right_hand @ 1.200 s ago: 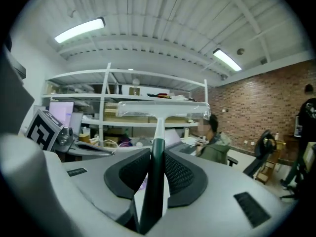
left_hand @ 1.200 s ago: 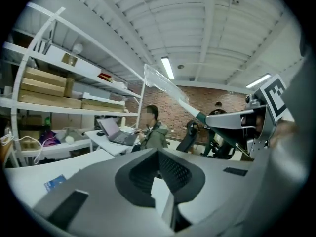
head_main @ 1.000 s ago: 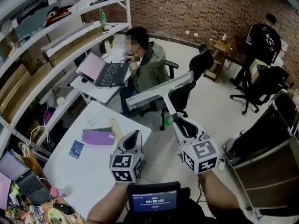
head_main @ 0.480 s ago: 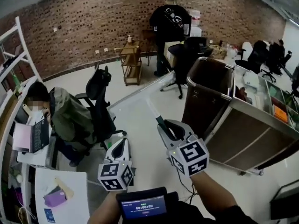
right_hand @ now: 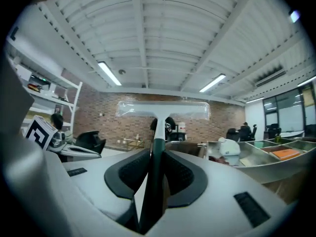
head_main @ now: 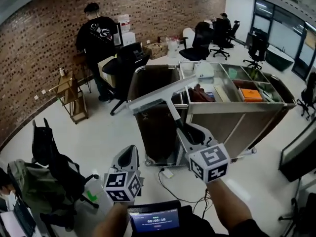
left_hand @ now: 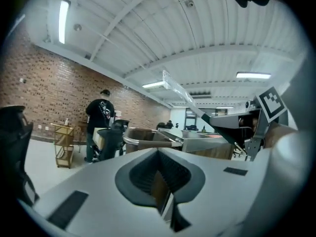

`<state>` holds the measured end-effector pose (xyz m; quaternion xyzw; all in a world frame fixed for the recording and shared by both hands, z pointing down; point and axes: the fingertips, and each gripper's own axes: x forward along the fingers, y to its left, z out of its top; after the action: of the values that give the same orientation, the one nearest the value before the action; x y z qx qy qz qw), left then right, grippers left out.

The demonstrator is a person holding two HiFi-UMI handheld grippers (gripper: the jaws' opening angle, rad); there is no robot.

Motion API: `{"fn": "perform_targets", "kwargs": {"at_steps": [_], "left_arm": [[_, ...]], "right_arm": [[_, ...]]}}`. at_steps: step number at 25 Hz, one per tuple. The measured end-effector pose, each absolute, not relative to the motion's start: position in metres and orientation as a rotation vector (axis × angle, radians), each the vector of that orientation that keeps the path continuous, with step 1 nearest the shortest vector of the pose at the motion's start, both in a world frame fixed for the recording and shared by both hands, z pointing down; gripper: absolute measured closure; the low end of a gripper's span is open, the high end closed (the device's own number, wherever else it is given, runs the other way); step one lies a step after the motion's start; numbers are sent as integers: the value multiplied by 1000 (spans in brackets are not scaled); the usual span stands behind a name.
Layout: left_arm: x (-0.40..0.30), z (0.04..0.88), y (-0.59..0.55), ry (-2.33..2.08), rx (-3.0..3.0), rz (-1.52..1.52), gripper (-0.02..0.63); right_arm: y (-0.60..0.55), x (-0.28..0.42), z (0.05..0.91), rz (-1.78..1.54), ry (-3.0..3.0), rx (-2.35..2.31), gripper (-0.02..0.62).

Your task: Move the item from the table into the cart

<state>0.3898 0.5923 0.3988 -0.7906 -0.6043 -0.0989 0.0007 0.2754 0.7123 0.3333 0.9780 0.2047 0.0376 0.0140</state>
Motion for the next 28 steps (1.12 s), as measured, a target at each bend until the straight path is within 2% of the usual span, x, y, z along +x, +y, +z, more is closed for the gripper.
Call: {"fn": "perform_targets", "kwargs": {"at_steps": [6,15,28], "left_arm": [[366,381,714,-2189,-2262,-292,606],[321,340,904,-2262,-2173,-153,606],[320,326,1101,-2295,-2146,-160,606]], "right_arm": [[829,236,331,157,959,2961,511],[1007,189,328,200,1123,2946,511],[1241,218,348,391,1229,3062,509]]}}
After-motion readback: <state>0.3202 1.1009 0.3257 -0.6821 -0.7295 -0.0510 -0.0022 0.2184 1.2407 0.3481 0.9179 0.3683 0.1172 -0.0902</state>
